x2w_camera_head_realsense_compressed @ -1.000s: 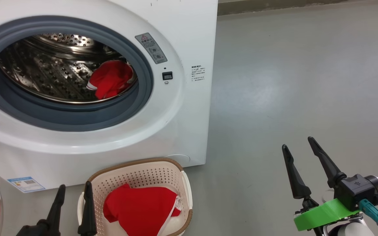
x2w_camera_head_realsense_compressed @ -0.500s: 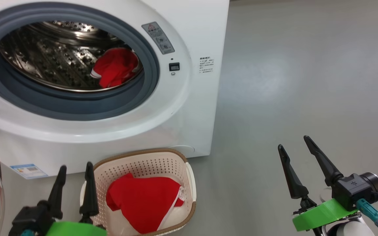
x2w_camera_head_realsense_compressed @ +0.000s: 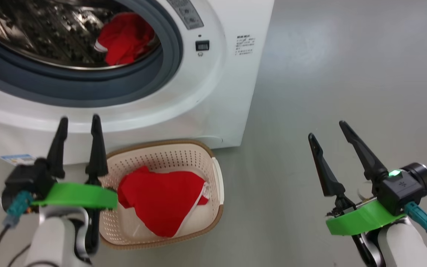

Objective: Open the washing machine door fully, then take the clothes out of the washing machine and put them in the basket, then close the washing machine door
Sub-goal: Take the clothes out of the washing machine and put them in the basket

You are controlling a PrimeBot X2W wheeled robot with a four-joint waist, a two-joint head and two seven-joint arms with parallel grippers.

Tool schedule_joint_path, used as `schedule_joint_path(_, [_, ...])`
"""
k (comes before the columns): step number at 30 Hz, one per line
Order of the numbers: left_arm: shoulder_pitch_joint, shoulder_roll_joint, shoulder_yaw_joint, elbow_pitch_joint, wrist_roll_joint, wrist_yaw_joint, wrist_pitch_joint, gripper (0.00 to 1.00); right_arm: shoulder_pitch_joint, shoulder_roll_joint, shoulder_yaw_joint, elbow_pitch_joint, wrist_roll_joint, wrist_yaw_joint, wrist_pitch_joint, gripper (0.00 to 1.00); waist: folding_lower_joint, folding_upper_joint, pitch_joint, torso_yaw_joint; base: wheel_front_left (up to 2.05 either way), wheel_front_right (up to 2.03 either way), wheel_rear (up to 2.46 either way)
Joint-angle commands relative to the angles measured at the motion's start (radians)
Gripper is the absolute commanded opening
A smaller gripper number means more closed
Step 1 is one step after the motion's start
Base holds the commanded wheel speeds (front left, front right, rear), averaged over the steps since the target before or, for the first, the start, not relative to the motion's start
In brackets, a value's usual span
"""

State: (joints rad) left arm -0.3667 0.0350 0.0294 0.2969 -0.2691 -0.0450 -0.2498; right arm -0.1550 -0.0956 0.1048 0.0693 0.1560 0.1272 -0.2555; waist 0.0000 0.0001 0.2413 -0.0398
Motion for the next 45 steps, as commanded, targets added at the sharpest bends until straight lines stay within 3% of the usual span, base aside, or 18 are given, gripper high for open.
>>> schedule_joint_path(1, [-0.059, 0.016, 0.039, -0.008, 0.019, -0.006, -0.012, 1.0, -0.034, -0.005, 0.017, -0.036, 0.005, 0.003, -0.006, 1.0, 0.0, -0.0001, 0.067, 0.003, 0.0, 0.0, 0.0])
schedule_joint_path(13, [-0.339, 0.046, 0.087, 0.126, 0.069, -0.023, -0.012, 1.0, -0.104, 0.011, 0.042, -0.071, 0.007, 0.003, -0.006, 1.0, 0.0, -0.0001, 0.219, -0.04, 0.0, 0.0, 0.0])
schedule_joint_path(23, [-0.576, 0.118, 0.111, 0.304, 0.082, -0.043, -0.012, 1.0, -0.143, 0.012, 0.072, -0.05, 0.017, 0.003, -0.006, 1.0, 0.0, -0.0001, 0.319, -0.08, 0.0, 0.0, 0.0])
schedule_joint_path(30, [-0.712, 0.13, 0.121, 0.471, 0.054, -0.055, -0.009, 1.0, -0.166, 0.013, 0.103, -0.042, 0.026, 0.003, -0.006, 1.0, 0.0, -0.0001, 0.352, -0.099, 0.0, 0.0, 0.0])
schedule_joint_path(36, [-0.841, 0.162, 0.115, 0.627, 0.029, -0.067, 0.03, 1.0, -0.166, 0.005, 0.127, -0.024, 0.035, 0.003, -0.006, 1.0, 0.0, -0.0001, 0.354, -0.117, 0.0, 0.0, 0.0])
schedule_joint_path(45, [-0.964, 0.19, 0.099, 0.786, -0.022, -0.08, 0.191, 1.0, -0.165, 0.003, 0.129, -0.013, 0.032, 0.003, -0.006, 1.0, 0.0, -0.0001, 0.344, -0.137, 0.0, 0.0, 0.0])
